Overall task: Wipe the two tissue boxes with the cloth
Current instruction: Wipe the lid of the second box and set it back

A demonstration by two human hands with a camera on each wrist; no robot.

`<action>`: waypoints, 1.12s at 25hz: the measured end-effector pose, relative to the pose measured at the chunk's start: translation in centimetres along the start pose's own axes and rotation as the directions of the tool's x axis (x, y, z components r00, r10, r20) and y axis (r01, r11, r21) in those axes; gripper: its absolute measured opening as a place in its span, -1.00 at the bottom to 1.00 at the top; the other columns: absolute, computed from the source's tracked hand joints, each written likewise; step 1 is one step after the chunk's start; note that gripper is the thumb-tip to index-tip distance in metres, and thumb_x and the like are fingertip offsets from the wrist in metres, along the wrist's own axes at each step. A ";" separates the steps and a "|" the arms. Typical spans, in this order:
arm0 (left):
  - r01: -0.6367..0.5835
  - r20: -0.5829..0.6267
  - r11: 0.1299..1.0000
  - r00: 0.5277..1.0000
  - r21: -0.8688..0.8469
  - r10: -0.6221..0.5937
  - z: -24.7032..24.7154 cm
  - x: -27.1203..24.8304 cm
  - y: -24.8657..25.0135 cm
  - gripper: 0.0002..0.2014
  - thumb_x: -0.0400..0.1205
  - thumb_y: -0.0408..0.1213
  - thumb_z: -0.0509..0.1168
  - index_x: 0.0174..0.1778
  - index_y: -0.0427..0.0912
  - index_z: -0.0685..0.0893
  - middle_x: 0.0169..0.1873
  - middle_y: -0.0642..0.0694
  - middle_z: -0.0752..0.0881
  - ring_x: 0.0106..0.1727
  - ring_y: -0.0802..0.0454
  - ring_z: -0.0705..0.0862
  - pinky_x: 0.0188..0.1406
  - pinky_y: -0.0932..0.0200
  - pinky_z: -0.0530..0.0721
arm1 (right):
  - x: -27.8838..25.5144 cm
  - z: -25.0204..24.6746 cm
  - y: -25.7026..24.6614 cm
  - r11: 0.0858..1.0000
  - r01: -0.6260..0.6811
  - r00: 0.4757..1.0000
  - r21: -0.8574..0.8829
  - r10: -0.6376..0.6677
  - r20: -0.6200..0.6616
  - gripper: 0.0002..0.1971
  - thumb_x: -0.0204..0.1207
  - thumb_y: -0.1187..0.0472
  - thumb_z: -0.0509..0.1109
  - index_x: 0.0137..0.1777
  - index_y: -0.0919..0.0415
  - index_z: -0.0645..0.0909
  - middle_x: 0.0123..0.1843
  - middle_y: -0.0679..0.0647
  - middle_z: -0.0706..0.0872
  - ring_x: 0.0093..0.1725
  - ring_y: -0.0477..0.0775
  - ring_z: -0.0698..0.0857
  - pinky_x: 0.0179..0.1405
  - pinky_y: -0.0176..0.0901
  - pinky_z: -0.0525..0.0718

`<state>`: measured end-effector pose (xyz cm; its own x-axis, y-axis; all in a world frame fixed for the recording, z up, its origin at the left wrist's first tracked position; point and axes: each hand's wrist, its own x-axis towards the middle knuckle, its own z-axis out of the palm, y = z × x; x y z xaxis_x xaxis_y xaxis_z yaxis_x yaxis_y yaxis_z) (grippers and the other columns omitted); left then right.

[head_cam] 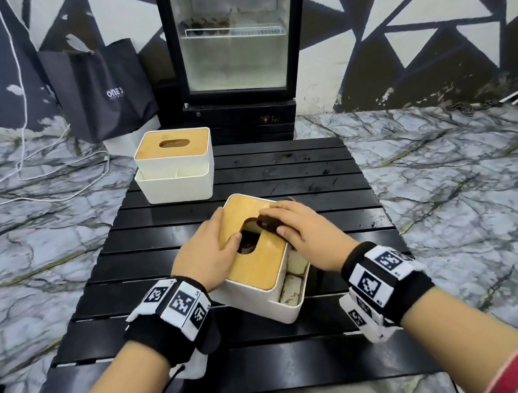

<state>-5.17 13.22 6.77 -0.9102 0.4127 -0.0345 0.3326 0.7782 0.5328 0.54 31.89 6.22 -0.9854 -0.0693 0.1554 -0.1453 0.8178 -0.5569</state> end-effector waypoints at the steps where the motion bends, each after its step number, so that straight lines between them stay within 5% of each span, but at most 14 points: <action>1: -0.001 -0.001 1.000 1.000 0.007 0.001 0.1 0.0 0.0 -0.39 0.71 0.00 0.07 0.66 -0.01 0.03 0.57 -0.05 0.33 0.48 -0.08 0.44 0.31 0.05 0.44 | -0.2 0.1 -0.2 1.000 -0.001 1.000 0.007 0.001 -0.014 -0.59 0.63 0.29 0.14 0.47 0.03 0.37 0.47 0.02 0.39 0.48 0.02 0.29 0.46 -0.35 0.09; 9: -0.010 0.015 1.000 1.000 0.017 0.010 0.1 0.1 -0.1 -0.40 0.70 0.01 0.09 0.65 0.02 0.06 0.58 -0.05 0.33 0.47 -0.12 0.45 0.32 0.02 0.43 | -5.5 3.3 -4.7 0.972 0.237 0.971 -0.002 -0.236 0.025 -0.56 0.57 0.15 0.05 0.45 0.05 0.38 0.43 0.04 0.45 0.37 0.02 0.29 0.46 -0.37 0.02; 19: -0.025 0.046 1.000 0.999 0.019 0.024 -0.1 0.2 -0.2 -0.39 0.70 0.02 0.08 0.66 0.03 0.04 0.57 -0.03 0.33 0.47 -0.06 0.45 0.32 0.07 0.43 | -0.6 -0.2 0.0 0.998 0.051 0.998 -0.029 -0.050 0.042 -0.59 0.63 0.25 0.14 0.46 0.00 0.37 0.45 -0.01 0.43 0.45 0.01 0.33 0.48 -0.01 0.28; 26: -0.043 0.039 0.999 0.998 0.018 0.042 -0.1 0.0 -0.4 -0.37 0.69 0.07 0.08 0.66 0.00 0.06 0.60 -0.03 0.27 0.51 -0.04 0.39 0.40 0.06 0.38 | -0.5 0.1 -0.2 0.997 -0.004 1.000 0.073 0.005 -0.009 -0.60 0.63 0.31 0.15 0.44 0.04 0.40 0.45 0.03 0.41 0.47 0.01 0.29 0.51 -0.20 0.14; 28: -0.117 -0.052 0.992 0.991 0.054 0.120 0.0 -1.0 -0.3 -0.28 0.61 0.29 -0.03 0.63 -0.02 0.16 0.60 -0.02 0.25 0.56 -0.01 0.30 0.50 0.06 0.25 | -0.6 0.3 -0.3 0.995 -0.019 0.999 0.096 0.022 -0.029 -0.60 0.62 0.32 0.16 0.43 0.05 0.41 0.44 0.04 0.42 0.47 0.02 0.29 0.54 -0.12 0.16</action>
<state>-4.39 12.59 6.62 -0.8752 0.4781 0.0735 0.4500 0.7489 0.4864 1.09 31.53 6.00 -0.9853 -0.0348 0.1672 -0.1347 0.7603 -0.6355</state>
